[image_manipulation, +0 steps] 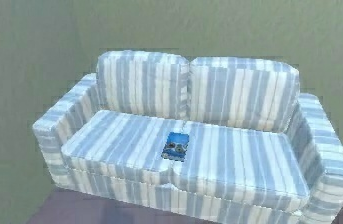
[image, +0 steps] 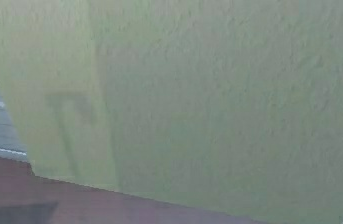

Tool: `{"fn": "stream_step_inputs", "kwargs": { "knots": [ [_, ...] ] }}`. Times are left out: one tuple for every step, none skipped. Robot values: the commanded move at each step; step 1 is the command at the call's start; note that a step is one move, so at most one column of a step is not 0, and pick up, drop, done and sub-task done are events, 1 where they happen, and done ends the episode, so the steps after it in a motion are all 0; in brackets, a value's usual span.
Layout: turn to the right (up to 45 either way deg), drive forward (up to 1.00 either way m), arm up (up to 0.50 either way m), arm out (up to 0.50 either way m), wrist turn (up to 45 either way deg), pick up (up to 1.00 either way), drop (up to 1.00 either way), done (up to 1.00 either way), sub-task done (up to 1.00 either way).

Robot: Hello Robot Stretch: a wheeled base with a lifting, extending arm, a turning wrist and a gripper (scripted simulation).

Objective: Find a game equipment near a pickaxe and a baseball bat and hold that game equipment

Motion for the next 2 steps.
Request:
{"fn": "stream_step_inputs", "kwargs": {
  "knots": [
    [18.0,0.0,0.0,0.0,0.0,0.0,0.0,0.0,0.0],
    [0.0,0.3,0.0,0.0,0.0,0.0,0.0,0.0,0.0]
  ]
}}
